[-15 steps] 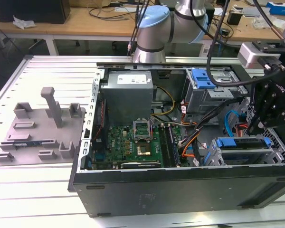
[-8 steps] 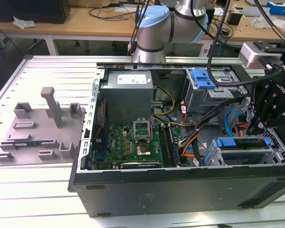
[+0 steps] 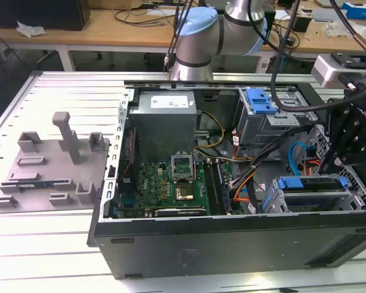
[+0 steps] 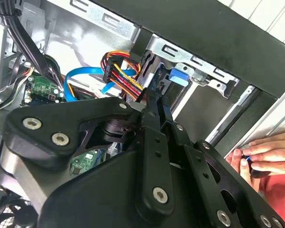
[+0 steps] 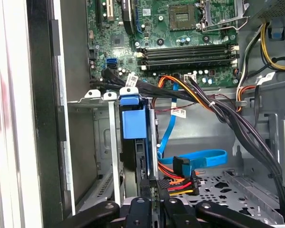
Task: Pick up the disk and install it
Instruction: 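Insert the first disk wire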
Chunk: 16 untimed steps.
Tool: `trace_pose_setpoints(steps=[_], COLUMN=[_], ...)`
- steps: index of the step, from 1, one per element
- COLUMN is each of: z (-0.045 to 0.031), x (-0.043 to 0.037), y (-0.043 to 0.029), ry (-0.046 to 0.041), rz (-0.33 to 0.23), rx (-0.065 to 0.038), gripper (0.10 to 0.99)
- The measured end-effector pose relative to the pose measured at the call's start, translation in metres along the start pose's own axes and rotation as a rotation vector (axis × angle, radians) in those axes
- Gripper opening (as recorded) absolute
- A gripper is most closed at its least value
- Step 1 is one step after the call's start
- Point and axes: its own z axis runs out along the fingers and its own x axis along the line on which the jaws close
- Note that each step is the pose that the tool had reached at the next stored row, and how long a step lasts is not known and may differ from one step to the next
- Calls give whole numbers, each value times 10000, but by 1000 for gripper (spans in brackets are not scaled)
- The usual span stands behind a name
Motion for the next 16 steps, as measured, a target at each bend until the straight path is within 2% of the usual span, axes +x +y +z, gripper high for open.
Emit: trace_pose_setpoints(steps=[6, 10, 16], z=[7, 13, 18], x=[19, 27, 28], y=[-16, -58, -56], ry=[13, 15, 18], rz=[68, 68, -115], rx=[-193, -231, -224], gripper=[169, 169, 169])
